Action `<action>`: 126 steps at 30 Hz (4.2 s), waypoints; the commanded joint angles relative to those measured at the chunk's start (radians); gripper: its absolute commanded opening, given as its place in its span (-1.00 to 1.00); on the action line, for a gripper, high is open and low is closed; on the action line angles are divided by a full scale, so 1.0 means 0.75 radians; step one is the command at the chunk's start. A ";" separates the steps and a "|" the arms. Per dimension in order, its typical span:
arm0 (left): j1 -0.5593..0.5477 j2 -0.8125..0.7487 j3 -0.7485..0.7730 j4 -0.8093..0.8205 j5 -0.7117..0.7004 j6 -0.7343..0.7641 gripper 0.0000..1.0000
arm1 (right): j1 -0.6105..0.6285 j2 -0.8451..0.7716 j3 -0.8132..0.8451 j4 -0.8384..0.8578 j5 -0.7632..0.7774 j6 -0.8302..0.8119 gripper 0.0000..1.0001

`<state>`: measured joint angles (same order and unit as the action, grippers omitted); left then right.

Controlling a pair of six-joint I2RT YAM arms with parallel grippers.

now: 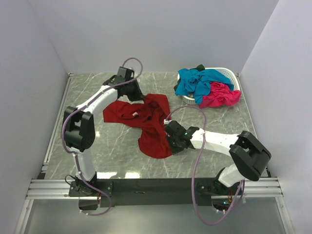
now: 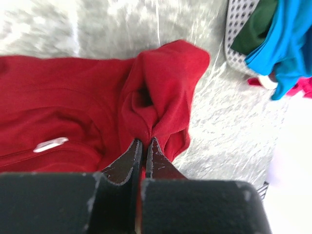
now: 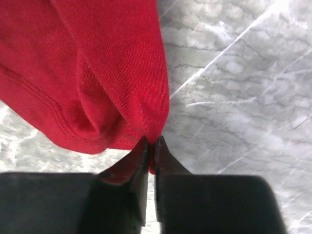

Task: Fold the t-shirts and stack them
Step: Flatten the tshirt out

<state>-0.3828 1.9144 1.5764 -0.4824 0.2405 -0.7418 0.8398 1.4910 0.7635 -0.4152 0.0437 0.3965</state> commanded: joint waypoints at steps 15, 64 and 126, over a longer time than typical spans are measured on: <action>0.633 -0.254 0.471 -0.173 0.143 0.122 -0.99 | -0.588 -0.268 1.006 -0.637 0.410 -0.302 -1.00; 0.825 -0.957 -0.541 -0.222 0.029 0.251 -0.99 | -0.283 0.583 1.148 -0.042 -0.214 -0.073 0.08; 0.815 -0.908 -0.427 -0.095 0.101 0.128 -0.99 | -0.467 0.317 1.253 -0.264 -0.038 -0.181 -1.00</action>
<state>0.2321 1.2350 1.1877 -0.6266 0.2733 -0.6220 0.4797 1.8088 1.7622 -0.5434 0.0074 0.2966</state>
